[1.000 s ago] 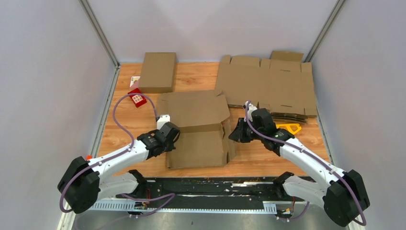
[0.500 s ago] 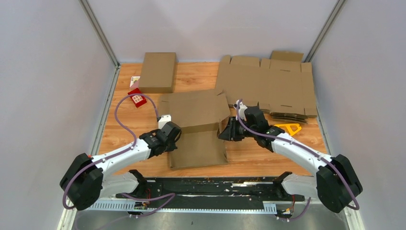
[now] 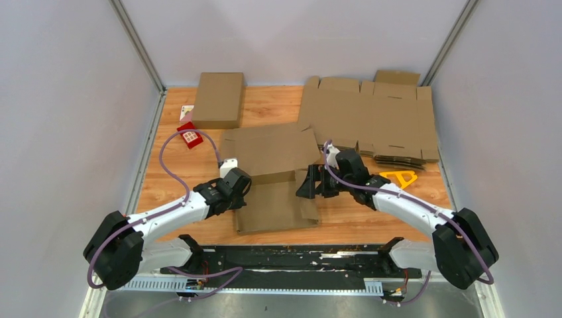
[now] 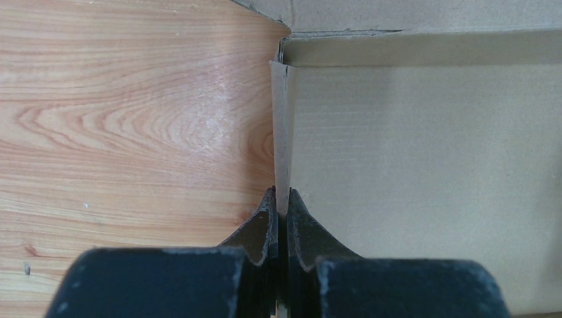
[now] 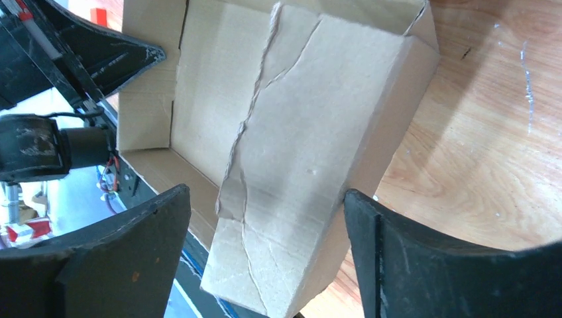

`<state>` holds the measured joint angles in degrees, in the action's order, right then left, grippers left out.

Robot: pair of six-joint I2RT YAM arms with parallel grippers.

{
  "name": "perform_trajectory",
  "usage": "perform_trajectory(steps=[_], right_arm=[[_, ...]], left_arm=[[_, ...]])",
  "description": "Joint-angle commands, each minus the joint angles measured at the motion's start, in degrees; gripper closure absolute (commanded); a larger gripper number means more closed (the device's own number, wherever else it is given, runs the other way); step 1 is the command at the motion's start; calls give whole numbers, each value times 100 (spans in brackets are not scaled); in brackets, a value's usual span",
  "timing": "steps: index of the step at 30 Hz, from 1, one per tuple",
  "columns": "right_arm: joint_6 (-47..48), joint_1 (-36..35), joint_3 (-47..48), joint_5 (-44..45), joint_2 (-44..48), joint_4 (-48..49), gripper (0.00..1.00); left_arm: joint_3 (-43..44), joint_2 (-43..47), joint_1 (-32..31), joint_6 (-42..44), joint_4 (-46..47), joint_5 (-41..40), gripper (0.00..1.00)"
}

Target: Fold the paper box

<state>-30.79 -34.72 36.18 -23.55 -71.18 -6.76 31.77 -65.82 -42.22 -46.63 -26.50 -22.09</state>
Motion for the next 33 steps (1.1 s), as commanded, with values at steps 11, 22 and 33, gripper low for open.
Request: perform_trajectory(steps=[11,22,33], right_arm=[[218,-27,-316,14,513,100,5],[365,-42,-249,641,234,-285,35],[794,-1059,595,2519,-423,-1532,24]], left_arm=[[135,-6,-32,-87,239,166,97],[124,57,-32,-74,212,143,97],[132,15,-38,-140,221,150,97]])
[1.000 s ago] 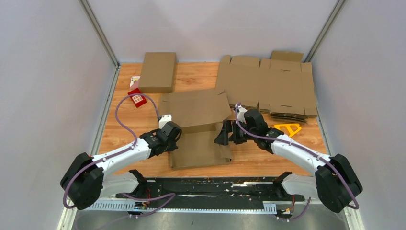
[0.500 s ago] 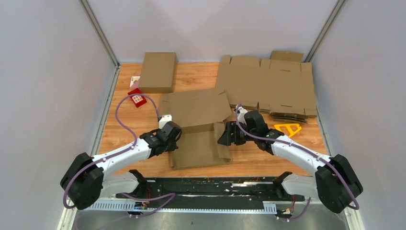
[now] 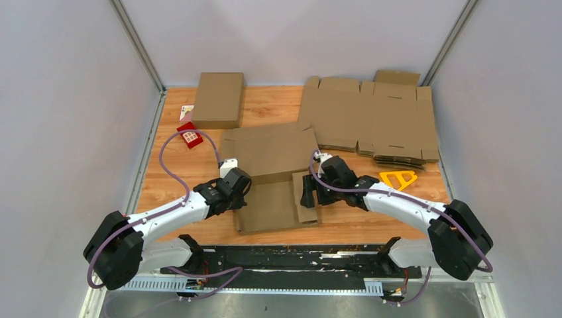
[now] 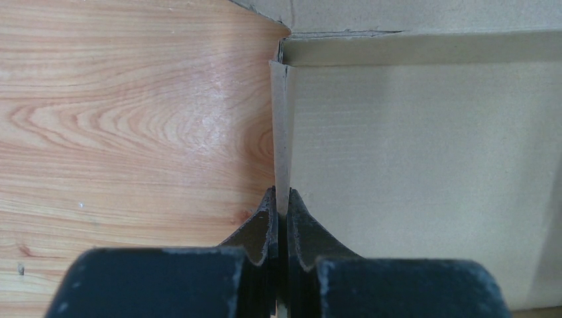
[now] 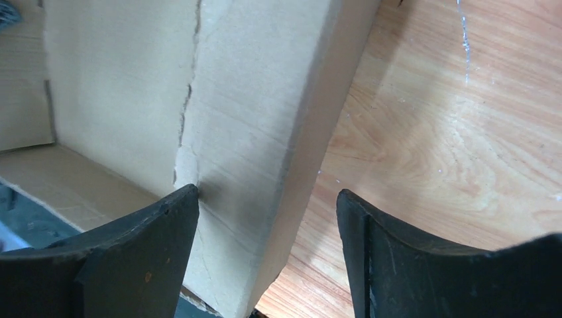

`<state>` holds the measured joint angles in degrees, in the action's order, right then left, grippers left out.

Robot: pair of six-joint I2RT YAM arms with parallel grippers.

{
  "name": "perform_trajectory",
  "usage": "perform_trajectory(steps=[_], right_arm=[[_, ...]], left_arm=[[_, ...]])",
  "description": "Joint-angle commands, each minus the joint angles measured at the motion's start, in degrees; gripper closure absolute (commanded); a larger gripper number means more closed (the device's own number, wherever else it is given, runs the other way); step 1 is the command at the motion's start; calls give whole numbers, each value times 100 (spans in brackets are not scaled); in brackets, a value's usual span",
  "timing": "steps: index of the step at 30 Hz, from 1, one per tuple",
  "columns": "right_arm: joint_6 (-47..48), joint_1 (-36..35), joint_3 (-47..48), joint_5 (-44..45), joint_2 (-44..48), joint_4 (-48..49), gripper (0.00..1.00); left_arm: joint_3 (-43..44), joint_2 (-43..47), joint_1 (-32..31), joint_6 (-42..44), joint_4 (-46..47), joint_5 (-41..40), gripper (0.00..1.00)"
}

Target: Fold the paper box

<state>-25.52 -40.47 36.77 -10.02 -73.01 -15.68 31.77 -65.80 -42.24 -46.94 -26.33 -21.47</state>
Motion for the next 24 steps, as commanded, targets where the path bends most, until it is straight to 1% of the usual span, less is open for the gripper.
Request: perform_trajectory(steps=[1,4,8,11,15,21,24], right_arm=[[268,-589,656,1495,-318,-807,25],[315,-768,907,2182,-507,-1164,30],[335,-908,1139,2702,-792,-1459,35],[355,-936,1236,2855,-1042,-1531,38],[354,-932,1254,3071,-1202,-1496,47],[384,-936,1475,3175,-1661,-1411,48],[391,-973,1630,3379,-1887,-1528,55]], left_arm=[[135,19,-31,-113,202,83,97],[136,38,-30,-131,197,83,96],[124,30,-30,-133,195,77,97],[105,30,-29,-140,195,68,96],[85,28,-30,-154,217,86,96],[25,5,-30,-164,352,180,96],[1,7,-30,-167,365,164,96]])
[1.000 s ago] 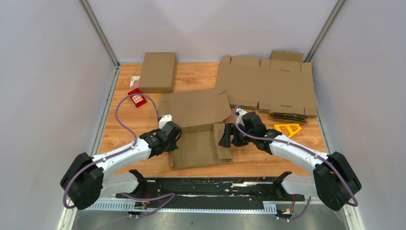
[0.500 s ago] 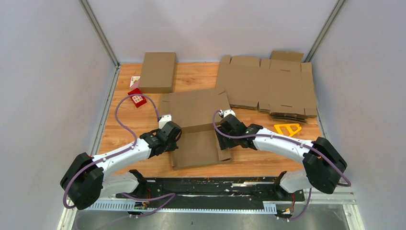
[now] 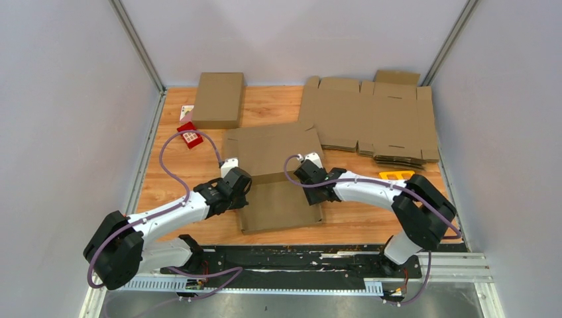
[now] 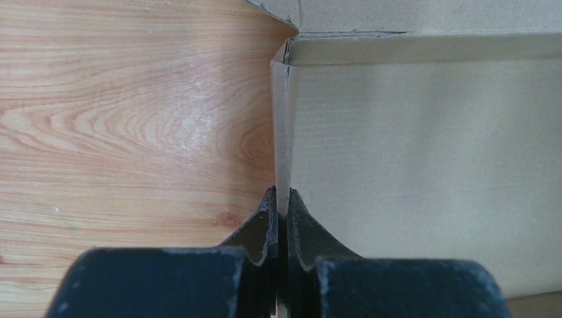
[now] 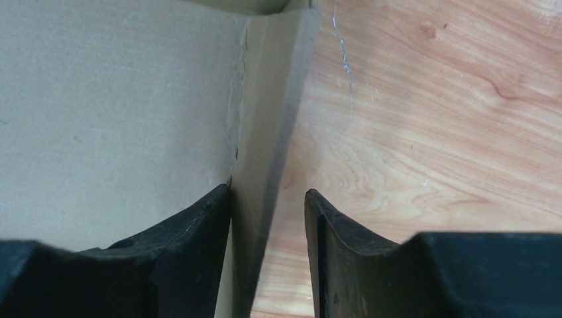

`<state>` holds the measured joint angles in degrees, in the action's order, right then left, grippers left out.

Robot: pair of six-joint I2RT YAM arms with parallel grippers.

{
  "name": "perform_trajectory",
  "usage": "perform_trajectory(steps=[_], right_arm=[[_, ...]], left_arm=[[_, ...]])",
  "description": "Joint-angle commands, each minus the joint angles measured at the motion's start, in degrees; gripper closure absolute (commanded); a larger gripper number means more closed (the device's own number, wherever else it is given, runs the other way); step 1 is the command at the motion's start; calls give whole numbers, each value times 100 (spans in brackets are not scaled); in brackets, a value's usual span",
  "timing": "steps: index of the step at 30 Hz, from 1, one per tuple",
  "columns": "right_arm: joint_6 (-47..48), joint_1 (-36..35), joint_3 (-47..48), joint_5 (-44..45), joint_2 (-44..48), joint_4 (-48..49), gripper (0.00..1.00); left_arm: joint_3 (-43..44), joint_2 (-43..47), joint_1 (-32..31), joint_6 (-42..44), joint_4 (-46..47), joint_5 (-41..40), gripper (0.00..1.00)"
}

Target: Fold the paper box

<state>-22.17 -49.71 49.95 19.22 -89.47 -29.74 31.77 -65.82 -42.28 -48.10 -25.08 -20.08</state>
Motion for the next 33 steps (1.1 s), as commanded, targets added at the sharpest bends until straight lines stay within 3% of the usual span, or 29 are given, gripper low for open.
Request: perform_trajectory(steps=[1,5,9,10,12,15,24,27,33], right_arm=[[50,-59,339,538,-275,-165,62],[12,-78,327,755,-284,-225,96],[-4,-123,295,900,-210,-240,100],[5,-134,302,929,-199,-249,96],[36,-143,284,909,-151,-238,74],[90,-138,224,675,-11,-80,51],[189,-134,255,183,338,-13,43],[233,-115,305,128,496,-41,22],[312,356,418,-662,1014,231,9]], left_arm=[[11,0,-26,-51,229,4,96],[77,-46,-27,-58,128,-102,96],[99,-115,-28,-73,67,-157,96],[100,-123,-26,-69,64,-163,95],[110,-142,-26,-60,34,-193,89],[197,-121,-26,82,-23,-180,70],[409,755,-26,663,-240,-234,25],[473,1078,-11,893,-292,-335,22],[508,1068,757,1083,79,257,22]])
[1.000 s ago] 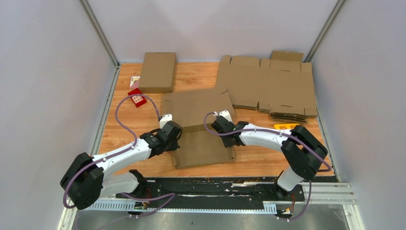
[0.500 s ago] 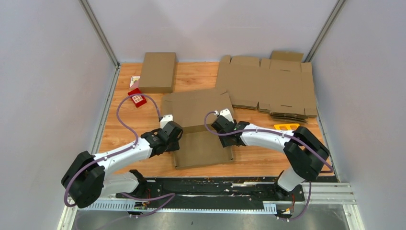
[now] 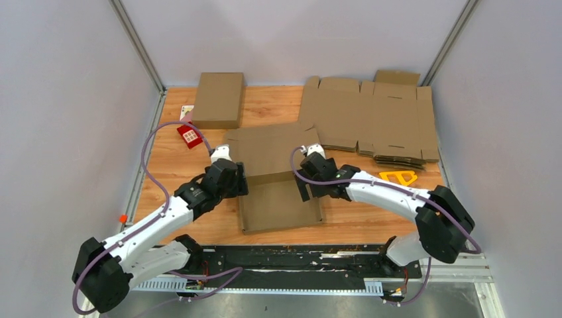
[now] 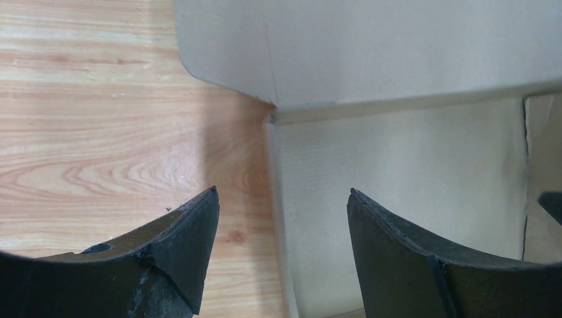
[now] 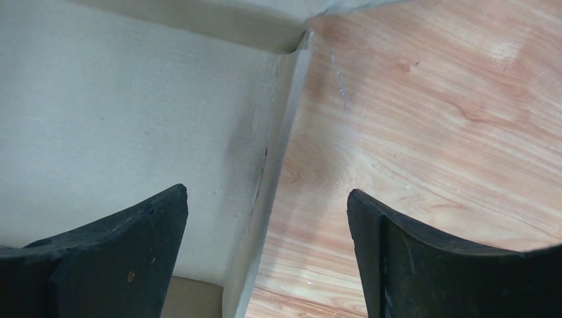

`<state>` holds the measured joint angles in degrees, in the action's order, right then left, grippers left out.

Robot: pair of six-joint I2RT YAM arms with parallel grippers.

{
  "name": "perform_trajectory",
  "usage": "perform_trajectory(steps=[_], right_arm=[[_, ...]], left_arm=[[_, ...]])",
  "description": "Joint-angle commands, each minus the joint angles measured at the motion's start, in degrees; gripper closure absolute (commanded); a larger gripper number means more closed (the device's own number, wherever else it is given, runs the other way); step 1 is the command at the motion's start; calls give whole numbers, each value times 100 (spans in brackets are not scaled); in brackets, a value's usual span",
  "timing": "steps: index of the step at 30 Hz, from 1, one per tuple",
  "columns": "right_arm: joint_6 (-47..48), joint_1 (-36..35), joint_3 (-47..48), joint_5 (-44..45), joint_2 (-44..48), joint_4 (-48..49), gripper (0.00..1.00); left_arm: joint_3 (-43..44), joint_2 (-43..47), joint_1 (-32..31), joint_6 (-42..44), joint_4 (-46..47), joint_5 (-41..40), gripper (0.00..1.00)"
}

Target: Fold the paper box

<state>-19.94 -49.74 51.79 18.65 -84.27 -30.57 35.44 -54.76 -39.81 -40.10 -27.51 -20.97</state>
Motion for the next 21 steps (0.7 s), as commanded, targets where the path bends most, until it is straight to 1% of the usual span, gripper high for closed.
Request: perform_trajectory(steps=[1,5,9,11,14,18,21], right_arm=[[73,510,238,-829,578,411,8],[-151,1222,334,-1511,758,799,6],[-349,1804,596,-1444,481,1042,7],[-325,2058,845,-1459,201,1009,7],[-189,2440,1217,-1757,-271,1070,8],[117,2779,1787,-2284,-1019,1193,11],[261,2874,2459,-2492,-1686,1009,13]], left_arm=[[143,-78,675,297,455,498,22],[305,-364,1269,265,813,756,21],[617,-763,1691,267,995,835,18],[830,-1053,1802,331,1015,781,18],[1228,-1488,1984,483,1008,866,17],[1675,-2070,2247,663,963,1020,18],[1955,-2585,2475,844,980,1251,22]])
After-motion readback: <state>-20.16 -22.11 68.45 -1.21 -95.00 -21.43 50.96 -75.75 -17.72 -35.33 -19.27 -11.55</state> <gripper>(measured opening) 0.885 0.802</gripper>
